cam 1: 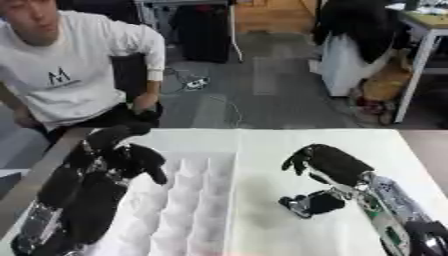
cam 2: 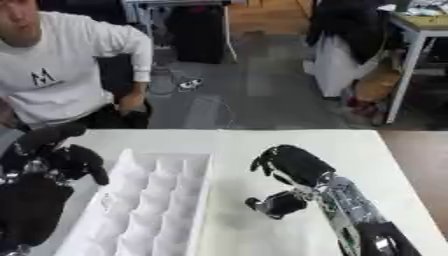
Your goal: Pick up objects on the table and place them in the box.
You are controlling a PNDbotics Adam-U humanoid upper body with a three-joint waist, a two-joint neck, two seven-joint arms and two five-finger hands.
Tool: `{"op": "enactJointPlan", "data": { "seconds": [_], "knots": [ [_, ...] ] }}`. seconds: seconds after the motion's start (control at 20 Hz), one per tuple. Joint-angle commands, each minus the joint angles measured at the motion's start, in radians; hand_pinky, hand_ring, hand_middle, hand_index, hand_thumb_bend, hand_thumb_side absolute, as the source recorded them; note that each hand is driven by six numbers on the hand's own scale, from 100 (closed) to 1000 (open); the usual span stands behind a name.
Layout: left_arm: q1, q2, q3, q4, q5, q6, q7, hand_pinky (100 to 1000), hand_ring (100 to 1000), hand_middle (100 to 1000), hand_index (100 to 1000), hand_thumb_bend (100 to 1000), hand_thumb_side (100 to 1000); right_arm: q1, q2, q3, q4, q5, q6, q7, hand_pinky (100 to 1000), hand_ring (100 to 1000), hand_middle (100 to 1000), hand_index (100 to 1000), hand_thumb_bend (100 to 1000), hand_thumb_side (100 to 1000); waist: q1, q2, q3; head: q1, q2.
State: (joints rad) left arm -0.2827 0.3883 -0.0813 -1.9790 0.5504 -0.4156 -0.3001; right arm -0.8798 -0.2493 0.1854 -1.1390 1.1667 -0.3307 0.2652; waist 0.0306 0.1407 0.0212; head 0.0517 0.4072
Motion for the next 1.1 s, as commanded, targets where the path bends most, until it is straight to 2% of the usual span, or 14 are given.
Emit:
{"op": "enactJointPlan", "data": {
  "seconds": [0.05,1.05,1.1],
  "knots": [
    [-0.006,0.023,0.002,-0.021,-0.002,0.001,-0.001,567,659,835,879,249,724,-0.011,-0.012,-0.012,0.008,0.01,0.002,0.001,826,574,486,748,468,511,0.002,-0.017,0.0,-0.01,-0.006],
    [-0.006,0.021,0.002,-0.021,-0.003,0.002,-0.001,566,659,835,879,250,723,0.002,0.009,-0.041,0.099,0.066,0.011,-0.053,800,557,487,714,467,493,0.002,-0.015,0.001,-0.006,-0.005],
    [-0.006,0.02,0.002,-0.021,-0.003,0.002,-0.001,566,659,835,878,250,723,0.003,0.011,-0.043,0.102,0.069,0.013,-0.058,797,558,511,707,466,495,0.002,-0.015,0.001,-0.006,-0.004]
  ]
}}
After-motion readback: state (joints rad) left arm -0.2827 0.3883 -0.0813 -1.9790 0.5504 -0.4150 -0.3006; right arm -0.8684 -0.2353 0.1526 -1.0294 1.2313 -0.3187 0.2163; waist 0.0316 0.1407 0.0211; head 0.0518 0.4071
